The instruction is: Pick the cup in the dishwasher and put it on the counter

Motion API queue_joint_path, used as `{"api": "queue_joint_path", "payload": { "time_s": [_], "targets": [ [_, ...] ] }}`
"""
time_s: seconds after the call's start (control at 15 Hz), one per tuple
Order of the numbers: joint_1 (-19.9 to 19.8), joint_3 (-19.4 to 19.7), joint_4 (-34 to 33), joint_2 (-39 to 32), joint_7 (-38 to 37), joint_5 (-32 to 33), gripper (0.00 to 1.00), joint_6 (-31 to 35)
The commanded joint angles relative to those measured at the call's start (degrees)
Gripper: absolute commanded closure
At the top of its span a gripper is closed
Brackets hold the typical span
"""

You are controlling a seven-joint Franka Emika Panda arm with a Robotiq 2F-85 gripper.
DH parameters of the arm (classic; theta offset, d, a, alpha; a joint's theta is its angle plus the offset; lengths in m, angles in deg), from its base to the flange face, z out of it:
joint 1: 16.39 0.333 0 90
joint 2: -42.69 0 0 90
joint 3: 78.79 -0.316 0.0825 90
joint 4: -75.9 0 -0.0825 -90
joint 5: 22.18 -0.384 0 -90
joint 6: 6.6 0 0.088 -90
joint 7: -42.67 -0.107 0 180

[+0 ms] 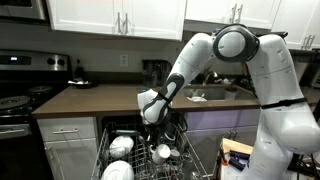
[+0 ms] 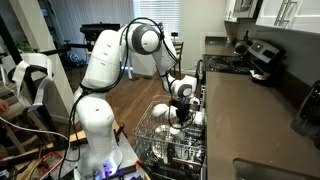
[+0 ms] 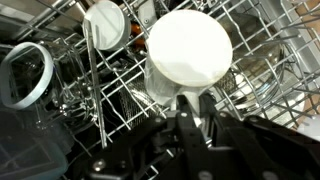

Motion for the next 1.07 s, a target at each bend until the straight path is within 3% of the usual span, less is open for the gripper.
{"api": "queue_joint_path", "payload": {
  "time_s": [0.0,0.6,1.0],
  "targets": [
    [0.1,-0.4,1.4,4.1,-1.2,1.6,0.94,-3.5],
    [-0.3,-1.3,1.4,6.6,-0.7,1.3,0.94,-5.9],
    [-1.5,-2.0,2.1,5.7,1.5,0.4,0.94,-2.4]
  ]
}}
